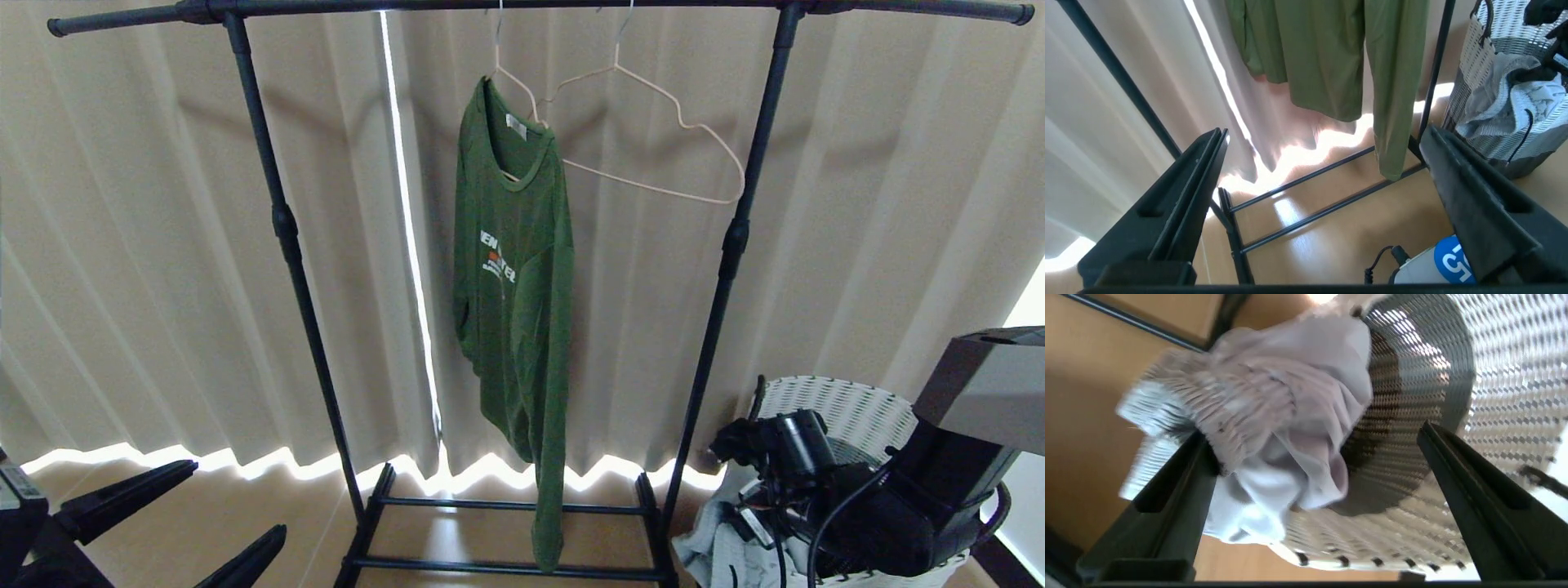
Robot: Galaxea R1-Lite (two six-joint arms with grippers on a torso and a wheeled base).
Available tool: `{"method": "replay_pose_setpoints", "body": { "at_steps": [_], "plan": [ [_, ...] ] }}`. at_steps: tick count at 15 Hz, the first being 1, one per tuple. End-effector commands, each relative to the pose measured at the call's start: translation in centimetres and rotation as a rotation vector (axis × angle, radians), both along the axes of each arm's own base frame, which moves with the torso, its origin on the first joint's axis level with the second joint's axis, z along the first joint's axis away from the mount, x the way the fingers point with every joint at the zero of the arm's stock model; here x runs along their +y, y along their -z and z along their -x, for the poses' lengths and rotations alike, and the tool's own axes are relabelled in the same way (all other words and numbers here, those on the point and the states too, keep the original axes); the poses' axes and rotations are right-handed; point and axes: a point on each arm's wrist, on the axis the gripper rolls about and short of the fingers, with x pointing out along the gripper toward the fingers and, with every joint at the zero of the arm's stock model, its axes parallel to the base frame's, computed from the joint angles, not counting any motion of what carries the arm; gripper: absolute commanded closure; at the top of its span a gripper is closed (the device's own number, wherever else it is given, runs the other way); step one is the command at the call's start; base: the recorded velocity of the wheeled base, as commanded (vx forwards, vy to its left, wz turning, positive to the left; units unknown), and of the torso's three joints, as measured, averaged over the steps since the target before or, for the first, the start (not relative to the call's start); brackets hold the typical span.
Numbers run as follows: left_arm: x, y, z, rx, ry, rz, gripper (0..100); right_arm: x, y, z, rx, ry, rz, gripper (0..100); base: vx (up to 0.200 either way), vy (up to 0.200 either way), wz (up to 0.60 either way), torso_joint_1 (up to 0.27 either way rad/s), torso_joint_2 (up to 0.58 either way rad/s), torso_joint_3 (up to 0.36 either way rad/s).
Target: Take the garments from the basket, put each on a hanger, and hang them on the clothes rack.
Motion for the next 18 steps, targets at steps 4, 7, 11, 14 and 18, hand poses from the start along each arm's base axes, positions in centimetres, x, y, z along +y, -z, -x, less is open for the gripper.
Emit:
{"method": "replay_pose_setpoints", "body": {
  "at_steps": [4, 7, 11, 14, 18],
  "plan": [
    [0.0, 0.0, 0.1, -0.003, 0.001, -0.001, 0, 0.4, 0.8, -1.1, -0.017, 0.001, -0.009, 0, 0.0, 0.0, 0.0, 0.0, 0.0, 0.0],
    [0.0, 0.0, 0.1, -0.003, 0.001, -0.001, 0, 0.4, 1.6, -1.4, -0.021, 0.0, -0.012, 100, 0.0, 0.0, 0.0, 0.0, 0.0, 0.0],
    [0.0, -0.1, 0.2, -0.013, 0.001, 0.004, 0, 0.5, 1.1, -1.6, -0.102, 0.0, -0.042, 100, 0.0, 0.0, 0.0, 0.0, 0.0, 0.0],
    [0.1, -0.4, 0.3, -0.029, -0.002, 0.01, 0, 0.2, -3.4, -0.4, -0.254, -0.023, -0.101, 100, 0.0, 0.0, 0.0, 0.0, 0.0, 0.0],
    [0.1, -0.4, 0.2, -0.03, -0.004, 0.011, 0, -0.6, -12.1, 3.6, -0.451, -0.142, -0.244, 100, 0.0, 0.0, 0.0, 0.0, 0.0, 0.0]
  ]
}}
